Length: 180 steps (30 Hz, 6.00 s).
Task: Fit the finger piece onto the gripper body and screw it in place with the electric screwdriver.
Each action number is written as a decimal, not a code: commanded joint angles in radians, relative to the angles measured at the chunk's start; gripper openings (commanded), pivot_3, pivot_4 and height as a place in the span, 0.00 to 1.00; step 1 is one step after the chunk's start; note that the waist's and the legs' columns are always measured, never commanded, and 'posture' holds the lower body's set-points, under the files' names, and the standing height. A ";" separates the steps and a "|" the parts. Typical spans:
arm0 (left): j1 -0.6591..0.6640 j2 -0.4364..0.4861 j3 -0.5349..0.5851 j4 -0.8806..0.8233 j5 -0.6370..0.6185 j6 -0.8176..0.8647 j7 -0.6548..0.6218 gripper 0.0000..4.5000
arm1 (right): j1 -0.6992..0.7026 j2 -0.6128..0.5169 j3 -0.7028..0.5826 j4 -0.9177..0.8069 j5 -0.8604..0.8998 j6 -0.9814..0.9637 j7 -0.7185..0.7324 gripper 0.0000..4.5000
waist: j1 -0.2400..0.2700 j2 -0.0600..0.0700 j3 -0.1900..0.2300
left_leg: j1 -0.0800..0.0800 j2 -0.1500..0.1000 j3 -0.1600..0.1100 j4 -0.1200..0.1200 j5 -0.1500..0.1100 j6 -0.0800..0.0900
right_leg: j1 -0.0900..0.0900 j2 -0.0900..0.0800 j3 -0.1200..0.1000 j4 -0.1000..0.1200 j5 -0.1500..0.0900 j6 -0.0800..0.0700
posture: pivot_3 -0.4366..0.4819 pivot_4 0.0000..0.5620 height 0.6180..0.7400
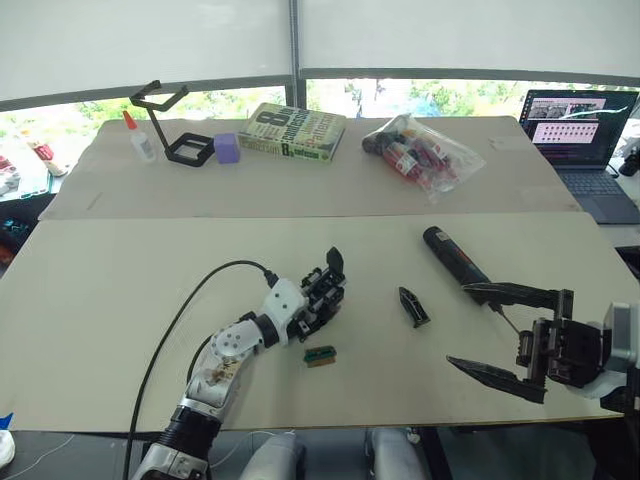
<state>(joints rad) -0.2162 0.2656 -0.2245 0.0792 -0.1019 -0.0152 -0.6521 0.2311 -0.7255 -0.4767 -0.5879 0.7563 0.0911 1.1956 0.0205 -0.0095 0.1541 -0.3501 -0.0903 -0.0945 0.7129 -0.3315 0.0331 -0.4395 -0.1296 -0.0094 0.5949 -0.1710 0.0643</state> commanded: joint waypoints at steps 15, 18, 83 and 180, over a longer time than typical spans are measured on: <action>-0.091 0.229 0.109 0.210 -0.159 -0.120 -0.424 0.99 | -0.044 0.034 0.047 0.033 -0.053 -0.091 -0.028 1.00 | -0.010 0.004 -0.002 | 0.011 0.001 0.005 -0.002 -0.001 0.001 | 0.005 0.001 0.004 0.002 0.000 0.000 | 0.48 0.27 1.00; -0.162 0.232 0.094 0.298 -0.161 -0.124 -0.526 0.99 | -0.042 0.029 0.056 0.025 -0.049 -0.085 -0.031 1.00 | -0.005 0.004 -0.002 | 0.012 0.000 0.006 -0.002 -0.002 0.003 | 0.007 0.001 0.004 0.001 0.000 0.001 | 0.48 0.27 1.00; -0.015 0.103 0.042 -0.008 0.000 0.111 -0.175 0.52 | 0.110 0.005 0.002 -0.093 0.042 -0.015 -0.065 1.00 | -0.004 0.000 0.000 | 0.014 0.001 0.021 -0.001 -0.006 0.010 | 0.004 0.002 0.020 0.000 0.003 0.007 | 0.48 0.27 1.00; -0.499 0.257 0.328 -0.250 -1.020 0.948 -0.170 0.00 | -0.786 -0.098 0.359 -0.070 -0.006 0.946 -0.297 0.85 | -0.039 -0.003 0.001 | -0.003 0.002 0.026 0.001 -0.003 0.006 | -0.016 0.006 0.021 0.000 0.008 0.003 | 0.48 0.27 1.00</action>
<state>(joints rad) -0.6791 0.4808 0.1355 -0.1704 -1.0938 0.8740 -0.6981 -0.5029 -0.8064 -0.0732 -0.6555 0.6031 0.9182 0.8542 -0.0190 -0.0126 0.1546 -0.3531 -0.0883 -0.0683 0.7137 -0.3342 0.0390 -0.4562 -0.1236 0.0117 0.5952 -0.1633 0.0677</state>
